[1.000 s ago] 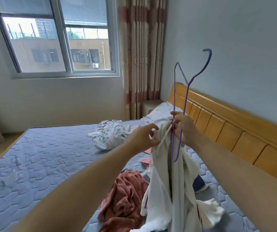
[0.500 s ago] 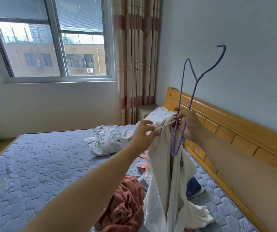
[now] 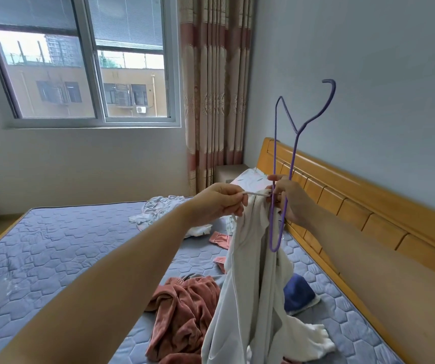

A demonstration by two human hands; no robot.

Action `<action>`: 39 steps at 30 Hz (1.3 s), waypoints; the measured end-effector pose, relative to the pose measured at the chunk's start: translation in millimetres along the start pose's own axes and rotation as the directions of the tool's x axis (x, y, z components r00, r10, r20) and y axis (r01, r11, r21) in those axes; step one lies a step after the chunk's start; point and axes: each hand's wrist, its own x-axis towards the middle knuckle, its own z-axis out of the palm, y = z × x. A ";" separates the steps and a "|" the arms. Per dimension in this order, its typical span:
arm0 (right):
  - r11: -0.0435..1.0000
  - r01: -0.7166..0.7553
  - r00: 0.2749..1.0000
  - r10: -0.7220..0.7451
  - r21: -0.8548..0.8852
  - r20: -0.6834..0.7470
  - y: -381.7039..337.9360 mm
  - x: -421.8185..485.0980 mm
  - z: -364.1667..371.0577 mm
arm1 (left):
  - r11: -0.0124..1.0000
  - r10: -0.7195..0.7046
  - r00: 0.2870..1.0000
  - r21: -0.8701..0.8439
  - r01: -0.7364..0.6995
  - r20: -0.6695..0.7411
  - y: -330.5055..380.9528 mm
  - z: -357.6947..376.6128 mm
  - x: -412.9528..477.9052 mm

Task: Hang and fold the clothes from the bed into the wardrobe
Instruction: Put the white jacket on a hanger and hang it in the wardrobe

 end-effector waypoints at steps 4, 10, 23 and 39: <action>1.000 0.007 0.997 -0.007 -0.007 -0.076 1.9 7.3 -11.3 | 0.993 -0.096 0.949 0.093 0.071 0.302 11.2 -30.0 -13.3; 1.000 -0.024 0.993 0.024 0.005 -0.117 15.8 17.6 -9.5 | 0.439 -0.714 0.669 0.876 0.200 0.205 12.6 -53.6 -10.9; 0.997 0.033 0.994 -0.026 0.070 -0.106 18.0 25.6 18.2 | 0.622 -0.447 0.856 0.597 0.507 -0.261 -93.8 20.2 24.3; 0.735 0.160 0.914 -0.363 -0.659 -0.184 -24.4 44.6 -36.0 | 0.592 -0.068 0.941 0.745 0.306 -0.332 17.6 -37.0 81.9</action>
